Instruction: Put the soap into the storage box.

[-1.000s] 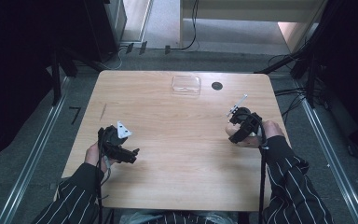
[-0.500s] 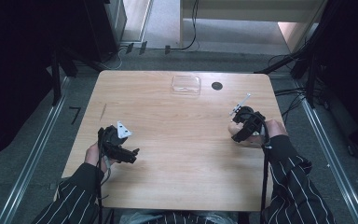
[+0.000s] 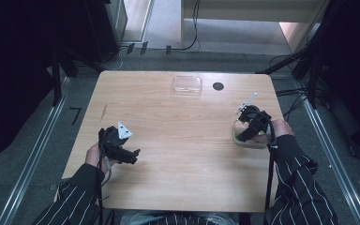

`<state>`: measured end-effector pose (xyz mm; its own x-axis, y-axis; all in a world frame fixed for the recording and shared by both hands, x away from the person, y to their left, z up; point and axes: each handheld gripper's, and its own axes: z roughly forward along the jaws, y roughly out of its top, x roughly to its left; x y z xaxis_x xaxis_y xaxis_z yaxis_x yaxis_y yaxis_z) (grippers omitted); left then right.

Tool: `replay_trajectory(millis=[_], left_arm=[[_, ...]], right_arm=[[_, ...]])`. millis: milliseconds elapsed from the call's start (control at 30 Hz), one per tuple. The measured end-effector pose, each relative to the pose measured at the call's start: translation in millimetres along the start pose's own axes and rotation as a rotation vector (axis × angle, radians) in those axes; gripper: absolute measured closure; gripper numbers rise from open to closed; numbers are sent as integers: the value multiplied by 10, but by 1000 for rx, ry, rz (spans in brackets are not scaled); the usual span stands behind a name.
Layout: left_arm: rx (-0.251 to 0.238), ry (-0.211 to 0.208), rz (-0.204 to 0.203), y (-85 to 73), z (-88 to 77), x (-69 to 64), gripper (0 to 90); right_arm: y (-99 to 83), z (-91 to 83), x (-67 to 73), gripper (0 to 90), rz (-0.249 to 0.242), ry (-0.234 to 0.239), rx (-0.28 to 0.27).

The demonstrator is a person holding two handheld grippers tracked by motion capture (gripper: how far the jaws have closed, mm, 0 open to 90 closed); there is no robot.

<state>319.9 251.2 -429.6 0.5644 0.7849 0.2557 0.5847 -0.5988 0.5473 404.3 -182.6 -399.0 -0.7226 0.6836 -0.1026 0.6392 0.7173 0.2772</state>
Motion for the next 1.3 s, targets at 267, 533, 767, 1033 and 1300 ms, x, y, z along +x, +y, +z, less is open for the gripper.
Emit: replay_trajectory(millis=[267,533,767,1033,1300], left_arm=[[0,1,-1,-1,2,3,0],[1,-1,-2,0,3,2,0],[2,1,-3,0,6,3,0],[2,1,-3,-1,5,3,0],[2,2,-3,1,5,1,0]], right_arm=[[-34,-4,-62,331,4,-5,2],[-71,-7,-126,331,16,-8,-1],[-100,4,-182,331,23,-11,-4],[-134,20,-258,331,32,-21,-2],[-170,68,-334,331,16,-17,-6]])
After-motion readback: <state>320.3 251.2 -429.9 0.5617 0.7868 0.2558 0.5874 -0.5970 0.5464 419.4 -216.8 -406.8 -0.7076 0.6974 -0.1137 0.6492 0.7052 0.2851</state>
